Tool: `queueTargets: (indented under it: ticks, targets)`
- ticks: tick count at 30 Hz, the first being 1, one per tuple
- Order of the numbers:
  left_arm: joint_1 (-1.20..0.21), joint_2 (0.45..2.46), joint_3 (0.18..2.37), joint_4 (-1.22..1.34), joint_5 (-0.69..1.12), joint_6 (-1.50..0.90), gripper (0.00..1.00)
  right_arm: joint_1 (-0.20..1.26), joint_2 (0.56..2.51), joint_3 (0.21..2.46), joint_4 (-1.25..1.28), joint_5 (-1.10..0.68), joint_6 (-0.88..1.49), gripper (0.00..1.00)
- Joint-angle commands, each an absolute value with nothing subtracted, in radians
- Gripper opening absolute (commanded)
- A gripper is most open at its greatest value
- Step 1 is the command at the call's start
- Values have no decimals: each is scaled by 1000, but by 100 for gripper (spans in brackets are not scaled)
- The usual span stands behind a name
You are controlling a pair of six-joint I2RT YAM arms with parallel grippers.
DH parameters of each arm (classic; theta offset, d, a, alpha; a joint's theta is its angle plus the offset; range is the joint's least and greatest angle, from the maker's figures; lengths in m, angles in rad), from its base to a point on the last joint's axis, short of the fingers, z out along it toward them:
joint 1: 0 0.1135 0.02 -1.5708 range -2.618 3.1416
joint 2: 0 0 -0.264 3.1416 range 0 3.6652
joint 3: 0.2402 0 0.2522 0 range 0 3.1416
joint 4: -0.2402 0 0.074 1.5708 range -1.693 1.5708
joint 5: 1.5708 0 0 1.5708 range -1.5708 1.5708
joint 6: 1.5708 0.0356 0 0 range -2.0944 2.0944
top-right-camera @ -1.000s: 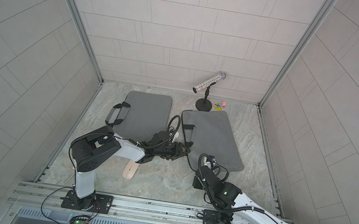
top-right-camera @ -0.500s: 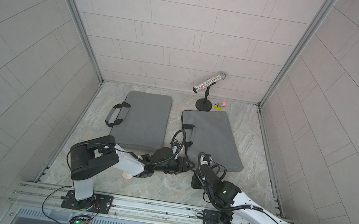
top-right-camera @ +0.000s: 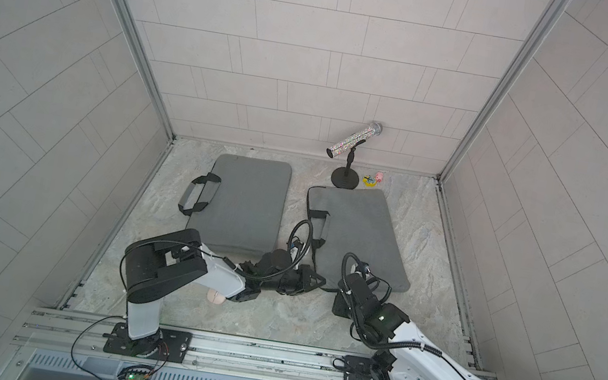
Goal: Put the mouse into the laptop bag
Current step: Zip the zipper on the zippered laptop bag.
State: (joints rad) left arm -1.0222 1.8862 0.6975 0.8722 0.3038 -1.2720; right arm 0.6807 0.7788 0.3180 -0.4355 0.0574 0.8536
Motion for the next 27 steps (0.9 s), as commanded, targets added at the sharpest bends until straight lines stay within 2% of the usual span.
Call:
queueTargets:
  ticks: [1,8,12,16,22,27]
  targets:
    - [-1004,1827,661,914,281,-1262,0,645,716,309,-565,176,889,0]
    - [-971,1885,753,868,343,-1251,0,667,468,293,-683,120,928,0]
    - [-928,1931,833,784,372,-1228,0,720,402,264,-687,108,982,0]
    - [-901,1983,917,721,410,-1205,0,809,452,258,-626,152,1023,0]
    - [-893,2042,1029,607,427,-1157,0,944,655,321,-510,246,1058,0]
    - [-890,2065,1047,590,428,-1143,0,940,735,345,-495,348,1059,0]
